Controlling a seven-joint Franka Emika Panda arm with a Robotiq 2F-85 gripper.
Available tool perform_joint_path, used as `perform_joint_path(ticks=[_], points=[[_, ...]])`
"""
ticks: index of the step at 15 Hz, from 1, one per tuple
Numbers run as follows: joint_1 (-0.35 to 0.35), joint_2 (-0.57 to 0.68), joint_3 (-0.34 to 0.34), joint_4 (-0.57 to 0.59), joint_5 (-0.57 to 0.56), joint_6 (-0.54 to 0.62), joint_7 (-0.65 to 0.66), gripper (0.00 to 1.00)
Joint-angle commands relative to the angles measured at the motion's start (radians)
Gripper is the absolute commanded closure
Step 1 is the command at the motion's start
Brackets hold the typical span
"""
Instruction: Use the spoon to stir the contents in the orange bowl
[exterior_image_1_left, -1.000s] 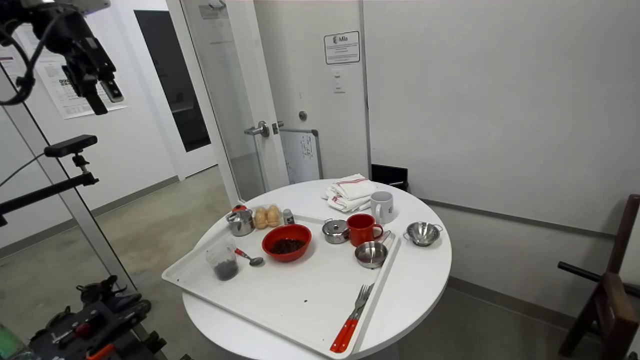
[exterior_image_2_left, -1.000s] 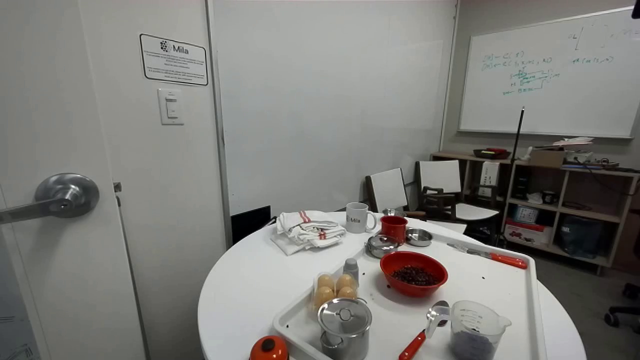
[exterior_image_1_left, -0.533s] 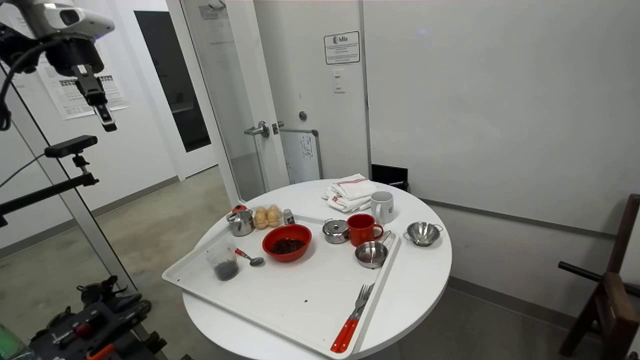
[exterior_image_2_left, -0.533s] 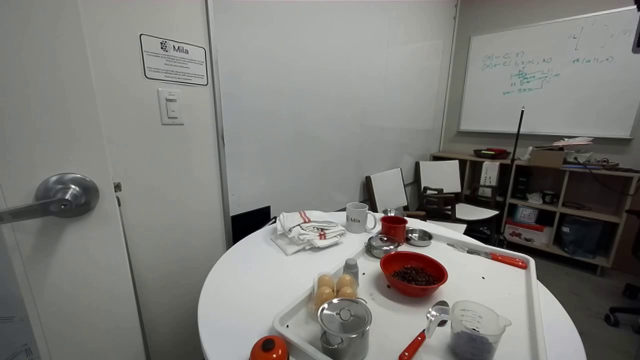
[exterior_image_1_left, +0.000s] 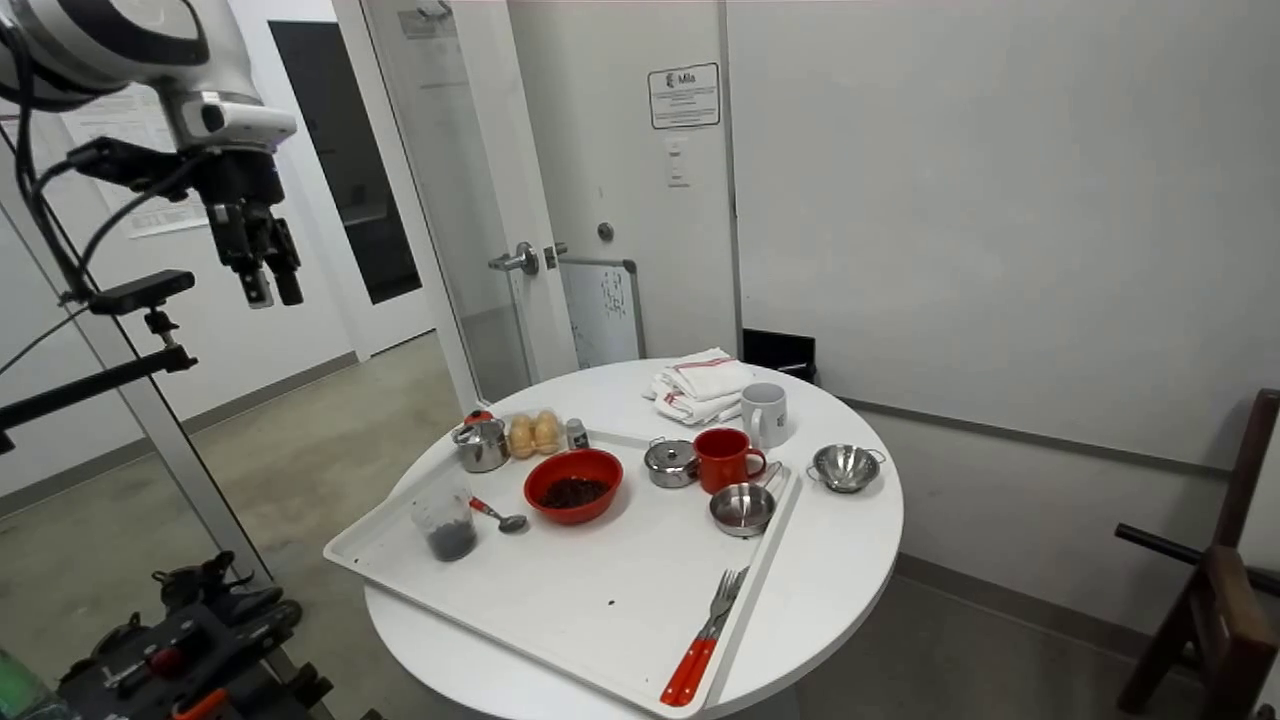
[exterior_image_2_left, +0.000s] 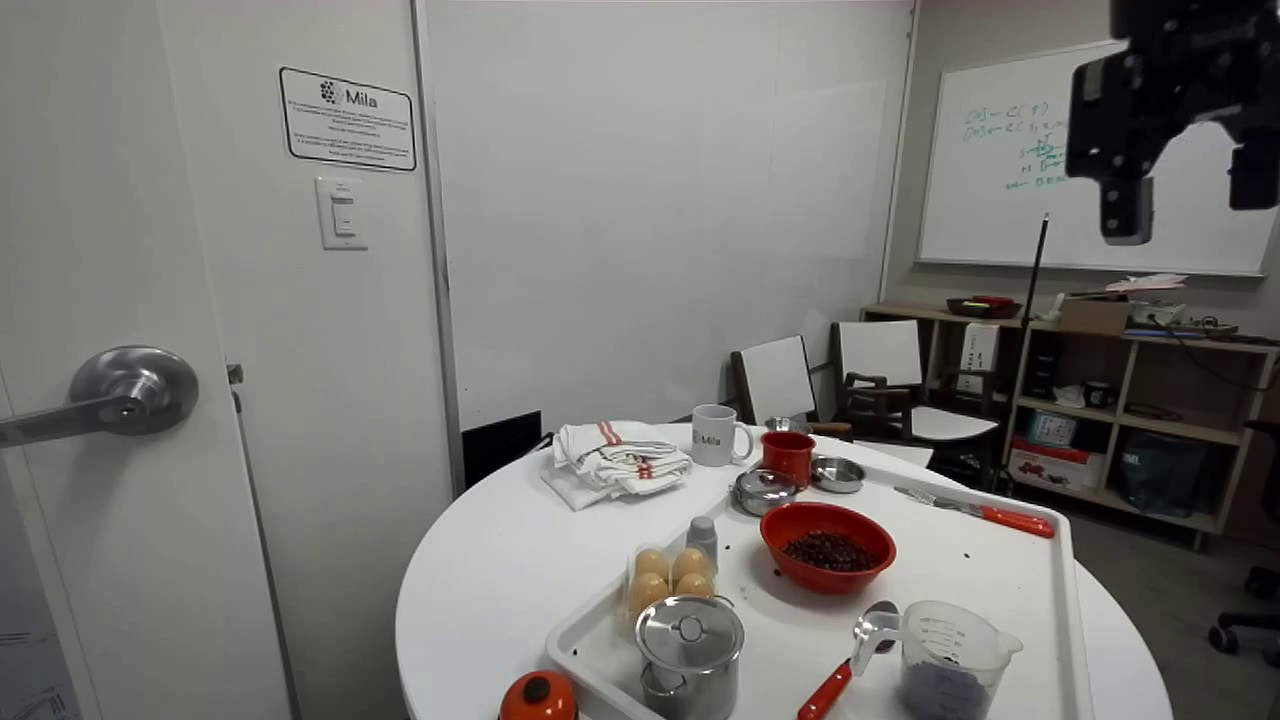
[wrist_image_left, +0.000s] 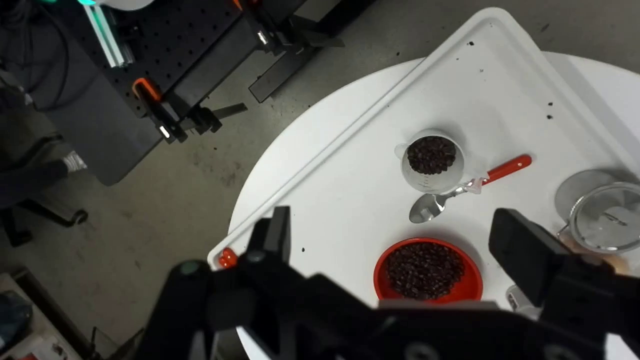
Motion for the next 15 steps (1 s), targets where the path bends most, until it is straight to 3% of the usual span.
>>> perform_joint_path(ticks=[1, 3, 4, 8, 11, 15], points=[[0.009, 0.143, -0.051, 0.069, 0.020, 0.047, 0.157, 0.00], [0.019, 0.205, -0.073, 0.093, 0.019, 0.083, 0.256, 0.00], [0.039, 0.131, -0.088, 0.038, -0.002, 0.067, 0.169, 0.00], [0.052, 0.157, -0.106, 0.044, -0.004, 0.072, 0.176, 0.00], [0.058, 0.144, -0.089, 0.034, -0.069, -0.007, 0.354, 0.00], [0.102, 0.186, -0.071, 0.022, -0.018, 0.069, 0.597, 0.00]])
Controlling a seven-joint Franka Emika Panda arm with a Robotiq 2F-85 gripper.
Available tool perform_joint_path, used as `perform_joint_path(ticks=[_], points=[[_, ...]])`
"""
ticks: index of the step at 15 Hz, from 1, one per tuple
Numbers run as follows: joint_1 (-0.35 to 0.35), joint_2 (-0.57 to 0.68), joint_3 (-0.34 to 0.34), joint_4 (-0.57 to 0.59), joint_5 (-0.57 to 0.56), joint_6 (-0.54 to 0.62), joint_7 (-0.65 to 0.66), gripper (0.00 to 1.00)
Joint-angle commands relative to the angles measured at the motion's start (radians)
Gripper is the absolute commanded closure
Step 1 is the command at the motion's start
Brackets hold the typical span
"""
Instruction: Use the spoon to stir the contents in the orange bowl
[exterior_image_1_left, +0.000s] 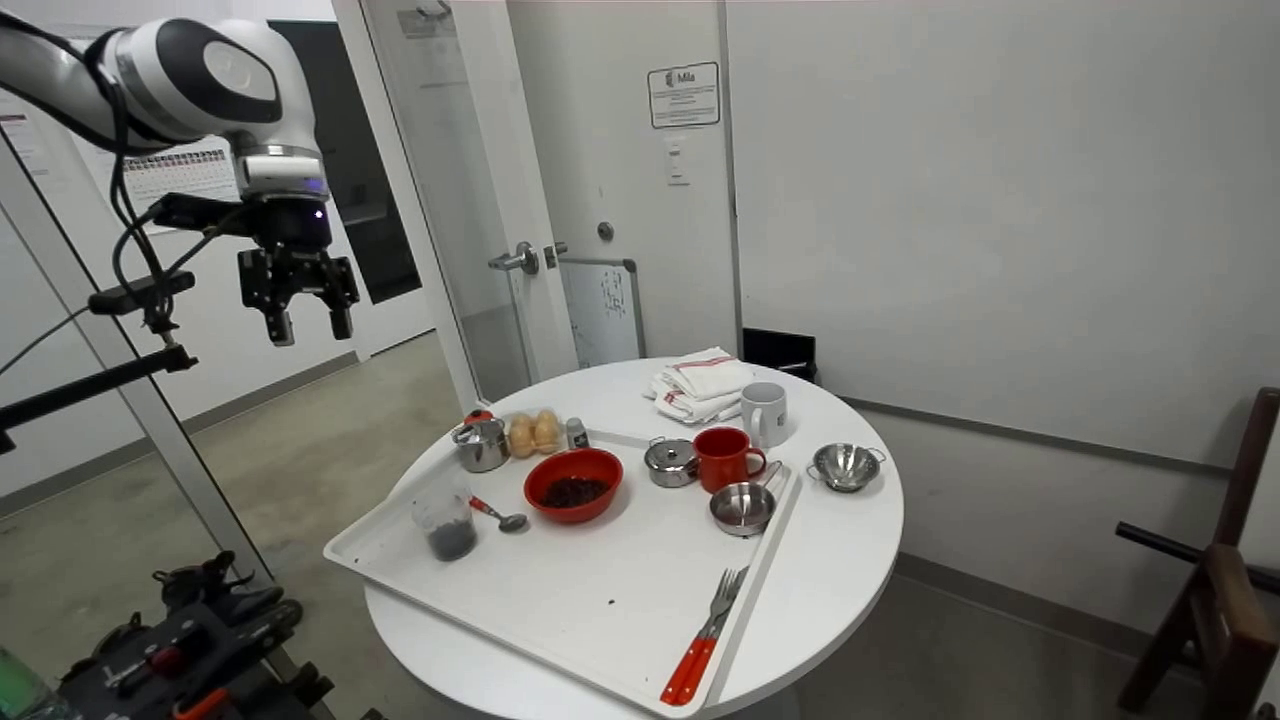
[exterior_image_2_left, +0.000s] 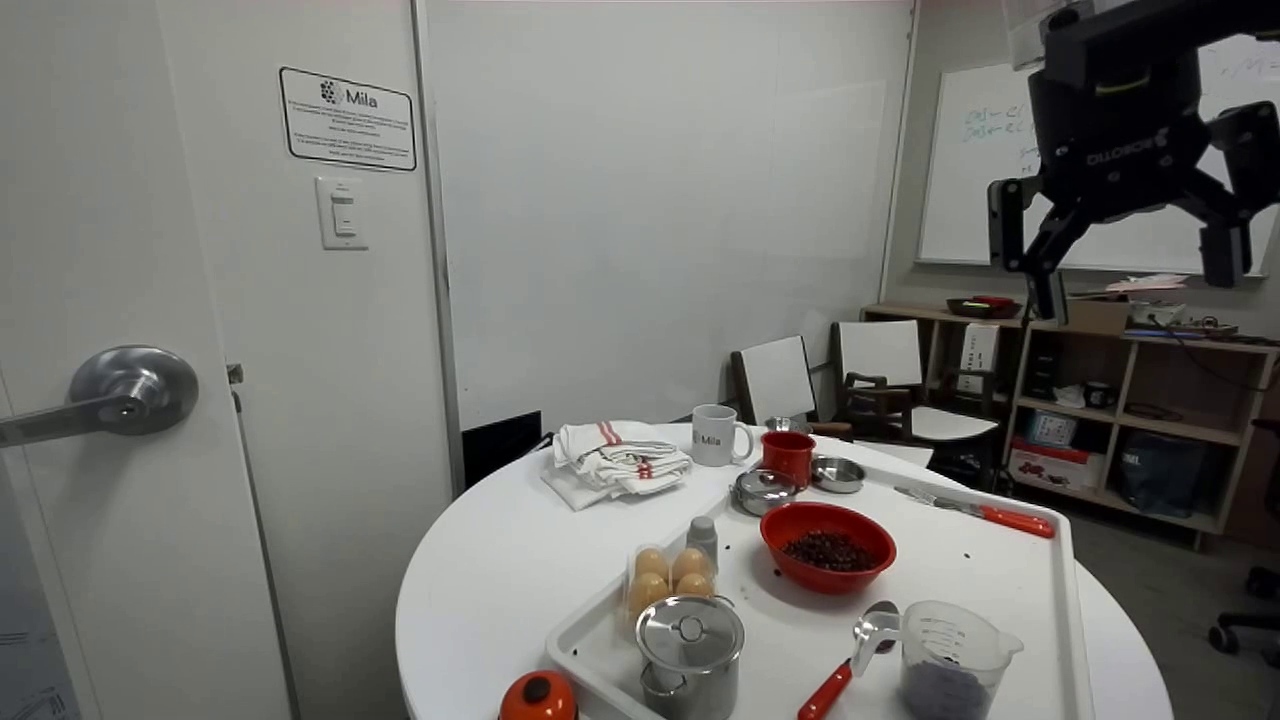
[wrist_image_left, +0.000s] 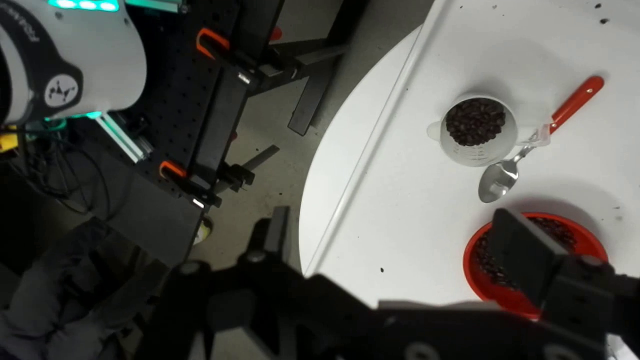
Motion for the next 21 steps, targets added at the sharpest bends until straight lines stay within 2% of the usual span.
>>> perform_joint_path(ticks=[1, 3, 8, 10, 14, 16, 18, 19, 21], points=[[0.058, 0.038, 0.011, -0.008, 0.028, 0.059, 0.196, 0.00], [0.087, 0.063, 0.017, -0.008, 0.019, 0.092, 0.238, 0.00], [0.137, 0.149, 0.014, 0.000, -0.035, 0.135, 0.224, 0.00], [0.142, 0.188, 0.001, 0.010, -0.044, 0.141, 0.319, 0.00], [0.146, 0.264, -0.030, 0.057, -0.008, 0.120, 0.426, 0.00], [0.147, 0.306, -0.042, 0.090, 0.023, 0.114, 0.438, 0.00], [0.146, 0.331, -0.047, 0.114, 0.064, 0.101, 0.393, 0.00], [0.152, 0.289, -0.053, 0.065, 0.032, 0.121, 0.399, 0.00], [0.153, 0.313, -0.057, 0.084, 0.047, 0.120, 0.397, 0.00]])
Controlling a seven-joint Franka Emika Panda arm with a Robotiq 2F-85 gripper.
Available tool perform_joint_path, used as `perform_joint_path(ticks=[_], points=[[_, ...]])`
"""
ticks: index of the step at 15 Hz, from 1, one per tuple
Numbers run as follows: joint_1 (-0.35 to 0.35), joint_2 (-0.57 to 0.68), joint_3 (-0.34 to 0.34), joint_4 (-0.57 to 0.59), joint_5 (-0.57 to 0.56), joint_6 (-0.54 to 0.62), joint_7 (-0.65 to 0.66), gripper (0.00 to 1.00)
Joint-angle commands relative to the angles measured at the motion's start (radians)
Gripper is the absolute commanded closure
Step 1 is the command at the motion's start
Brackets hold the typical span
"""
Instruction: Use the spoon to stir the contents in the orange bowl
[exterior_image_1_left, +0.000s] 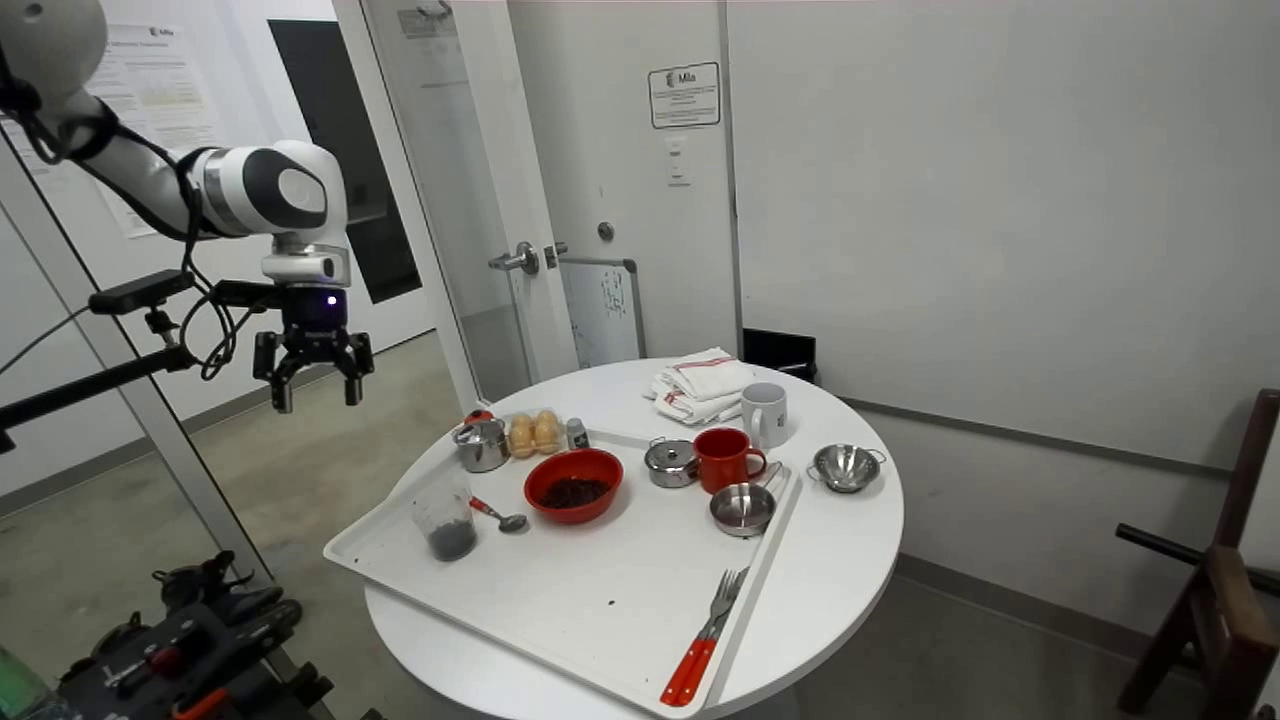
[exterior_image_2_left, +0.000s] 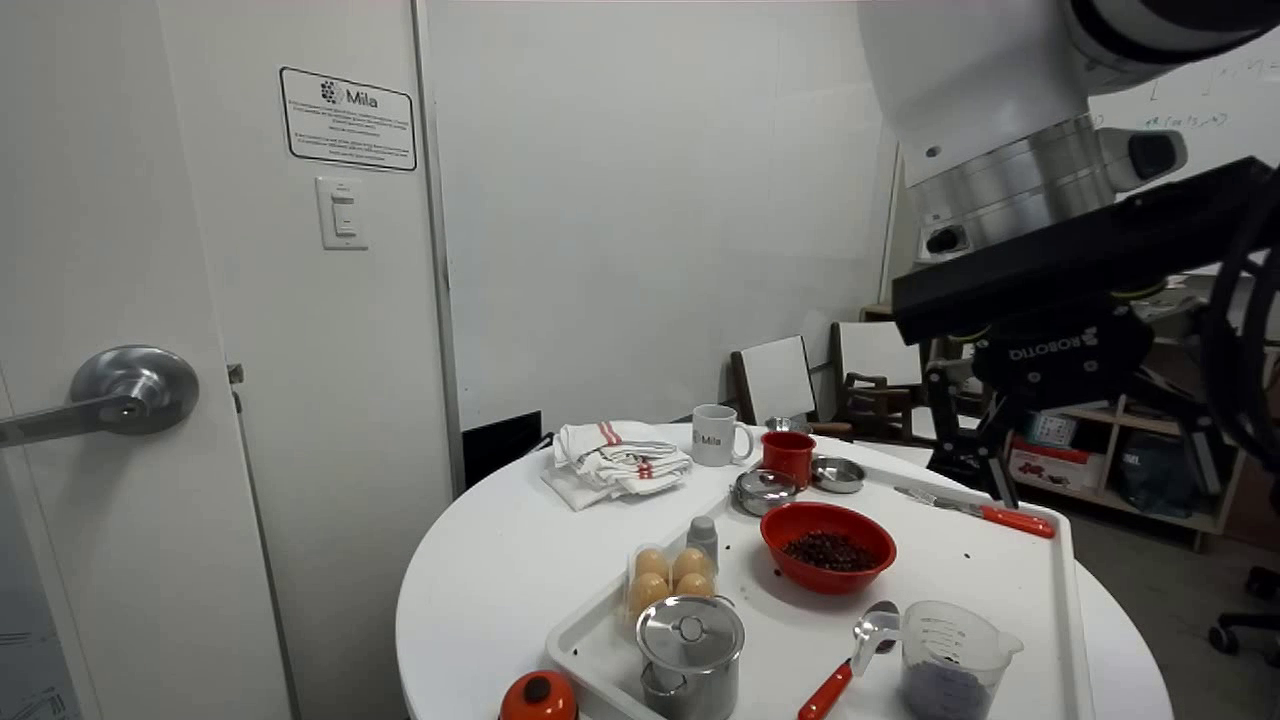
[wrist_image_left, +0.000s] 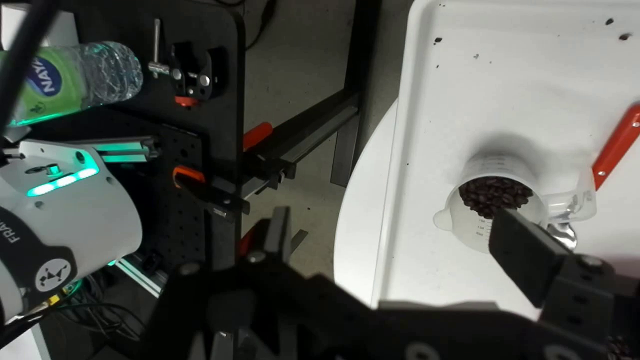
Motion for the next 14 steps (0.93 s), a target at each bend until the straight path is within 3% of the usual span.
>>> perform_joint_path(ticks=[1, 9, 11, 14], points=[[0.024, 0.005, -0.025, 0.006, 0.007, -0.002, -0.004, 0.00], [0.059, -0.014, -0.042, -0.145, 0.004, 0.548, 0.194, 0.00], [0.085, 0.002, -0.065, -0.194, -0.062, 0.709, 0.282, 0.00], [0.126, 0.028, -0.126, -0.240, -0.186, 0.831, 0.401, 0.00]])
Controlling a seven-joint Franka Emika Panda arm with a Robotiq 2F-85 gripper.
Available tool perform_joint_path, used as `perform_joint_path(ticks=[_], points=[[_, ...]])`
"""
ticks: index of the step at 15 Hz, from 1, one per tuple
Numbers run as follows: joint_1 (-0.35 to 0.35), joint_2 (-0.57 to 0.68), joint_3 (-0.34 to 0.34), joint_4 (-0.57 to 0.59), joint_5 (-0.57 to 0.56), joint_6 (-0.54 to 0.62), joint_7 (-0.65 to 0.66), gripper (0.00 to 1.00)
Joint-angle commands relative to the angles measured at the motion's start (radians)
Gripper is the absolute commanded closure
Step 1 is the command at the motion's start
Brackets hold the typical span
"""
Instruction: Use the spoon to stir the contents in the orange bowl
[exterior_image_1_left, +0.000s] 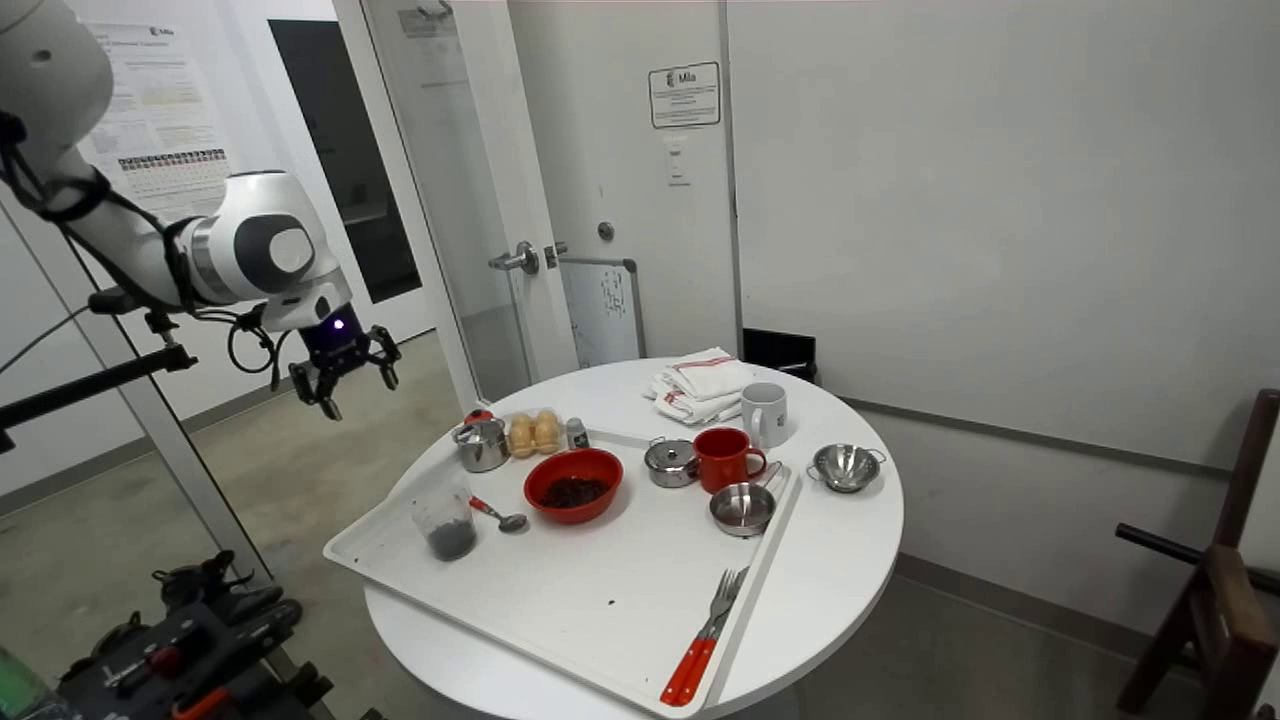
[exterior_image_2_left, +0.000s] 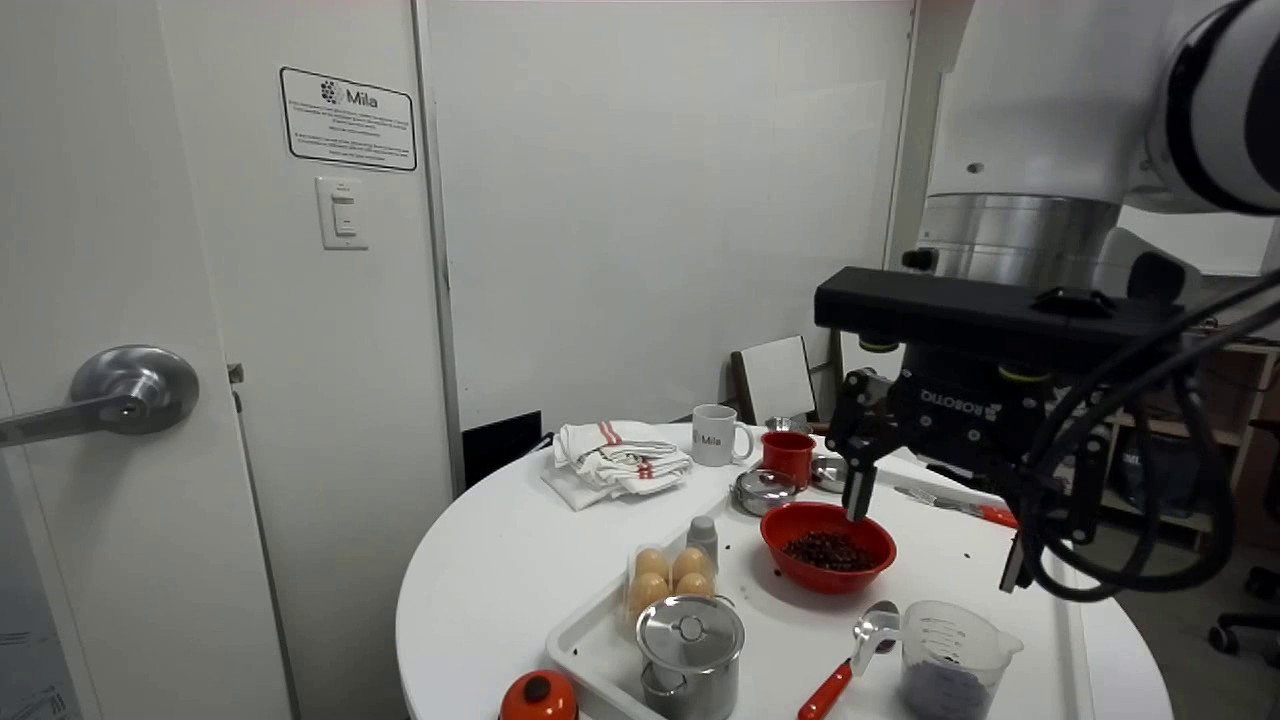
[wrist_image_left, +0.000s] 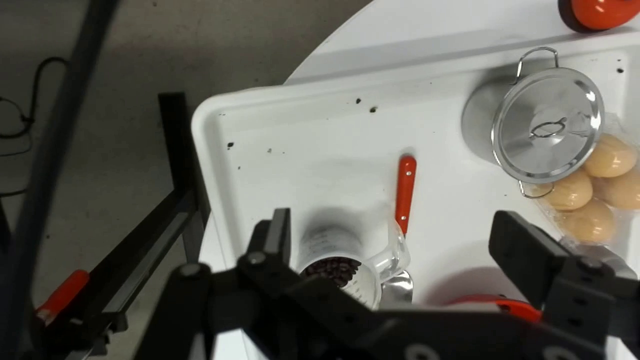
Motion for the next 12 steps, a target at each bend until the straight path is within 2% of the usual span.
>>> perform_joint_path(ticks=[1, 5, 12], points=[[0.053, 0.018, -0.085, -0.057, -0.126, 0.126, 0.140, 0.00], [0.067, 0.053, -0.123, -0.027, -0.158, 0.113, 0.144, 0.00], [0.052, 0.154, -0.074, 0.102, -0.058, 0.067, 0.025, 0.00]])
